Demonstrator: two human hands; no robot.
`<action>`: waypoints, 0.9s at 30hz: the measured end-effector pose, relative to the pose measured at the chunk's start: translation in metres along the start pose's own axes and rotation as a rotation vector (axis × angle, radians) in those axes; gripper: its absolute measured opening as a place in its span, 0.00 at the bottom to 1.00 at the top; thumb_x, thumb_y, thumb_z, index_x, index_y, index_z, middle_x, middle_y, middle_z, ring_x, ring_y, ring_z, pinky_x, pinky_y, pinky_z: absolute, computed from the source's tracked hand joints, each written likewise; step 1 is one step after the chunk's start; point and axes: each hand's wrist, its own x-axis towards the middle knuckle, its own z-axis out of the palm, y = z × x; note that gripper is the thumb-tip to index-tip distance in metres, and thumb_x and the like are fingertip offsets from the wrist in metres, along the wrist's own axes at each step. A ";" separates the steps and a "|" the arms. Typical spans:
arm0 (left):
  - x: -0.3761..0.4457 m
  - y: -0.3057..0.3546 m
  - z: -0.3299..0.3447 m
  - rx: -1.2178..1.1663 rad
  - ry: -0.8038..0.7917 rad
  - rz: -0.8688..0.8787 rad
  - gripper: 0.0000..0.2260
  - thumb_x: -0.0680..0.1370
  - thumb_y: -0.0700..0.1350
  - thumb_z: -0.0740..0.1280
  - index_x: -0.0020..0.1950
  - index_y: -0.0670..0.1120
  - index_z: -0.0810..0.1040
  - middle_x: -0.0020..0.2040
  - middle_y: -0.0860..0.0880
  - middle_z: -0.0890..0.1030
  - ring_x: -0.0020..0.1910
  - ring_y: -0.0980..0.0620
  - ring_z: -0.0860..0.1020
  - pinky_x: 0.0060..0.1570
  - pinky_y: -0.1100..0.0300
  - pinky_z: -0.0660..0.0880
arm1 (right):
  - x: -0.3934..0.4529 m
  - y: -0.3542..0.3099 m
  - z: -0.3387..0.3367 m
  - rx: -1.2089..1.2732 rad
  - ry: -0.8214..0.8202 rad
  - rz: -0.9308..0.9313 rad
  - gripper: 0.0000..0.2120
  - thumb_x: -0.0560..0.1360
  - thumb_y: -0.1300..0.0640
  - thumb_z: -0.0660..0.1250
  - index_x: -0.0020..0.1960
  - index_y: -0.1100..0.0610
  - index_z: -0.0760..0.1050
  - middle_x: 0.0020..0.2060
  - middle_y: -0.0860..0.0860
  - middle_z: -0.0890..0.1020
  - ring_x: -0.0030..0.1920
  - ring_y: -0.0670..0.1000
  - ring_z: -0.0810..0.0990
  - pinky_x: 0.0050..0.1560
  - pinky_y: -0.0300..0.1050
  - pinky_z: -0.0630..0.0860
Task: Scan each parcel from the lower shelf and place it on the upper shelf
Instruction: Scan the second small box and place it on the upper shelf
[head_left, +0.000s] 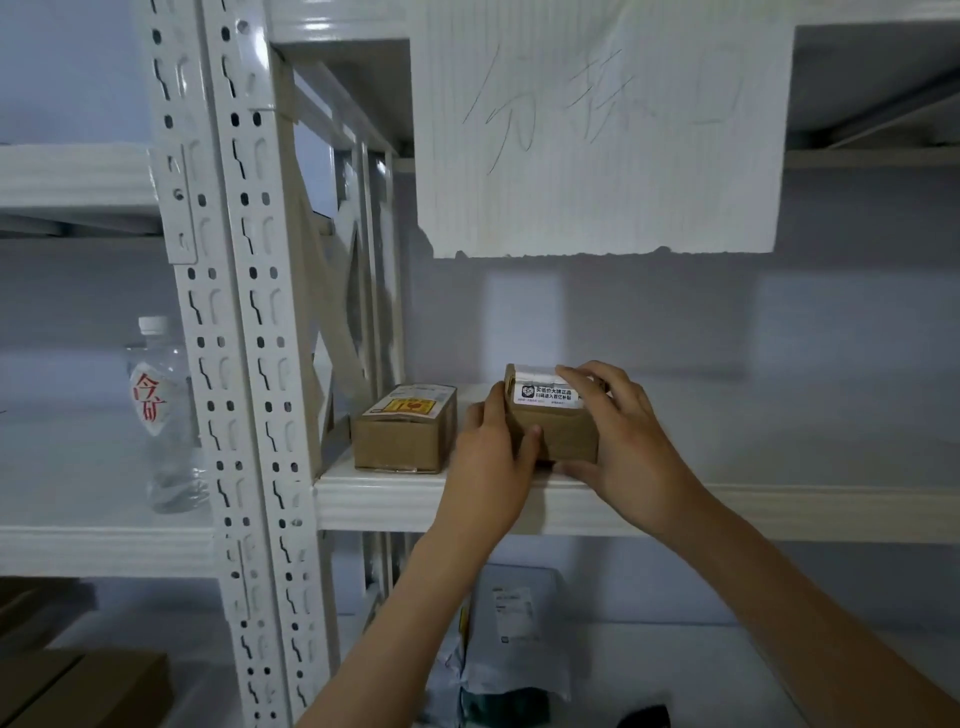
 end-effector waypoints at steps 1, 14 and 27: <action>-0.001 -0.003 -0.001 0.010 0.010 0.004 0.25 0.81 0.48 0.62 0.78 0.47 0.61 0.65 0.44 0.75 0.58 0.47 0.78 0.56 0.59 0.73 | 0.001 0.000 0.003 0.014 -0.008 -0.006 0.46 0.65 0.57 0.81 0.77 0.51 0.61 0.72 0.47 0.62 0.69 0.49 0.62 0.68 0.38 0.62; -0.018 -0.009 -0.010 0.000 0.037 0.055 0.35 0.78 0.46 0.66 0.80 0.54 0.51 0.59 0.47 0.79 0.50 0.52 0.80 0.51 0.64 0.73 | -0.006 -0.008 0.011 0.046 0.039 -0.048 0.37 0.71 0.58 0.77 0.76 0.52 0.65 0.71 0.48 0.64 0.68 0.49 0.64 0.67 0.40 0.65; -0.017 -0.011 -0.011 -0.017 0.033 0.082 0.31 0.78 0.45 0.65 0.77 0.56 0.56 0.60 0.48 0.78 0.49 0.54 0.79 0.53 0.57 0.78 | -0.014 -0.011 0.019 0.021 0.104 -0.063 0.38 0.71 0.58 0.76 0.76 0.54 0.63 0.73 0.52 0.64 0.71 0.54 0.64 0.67 0.45 0.70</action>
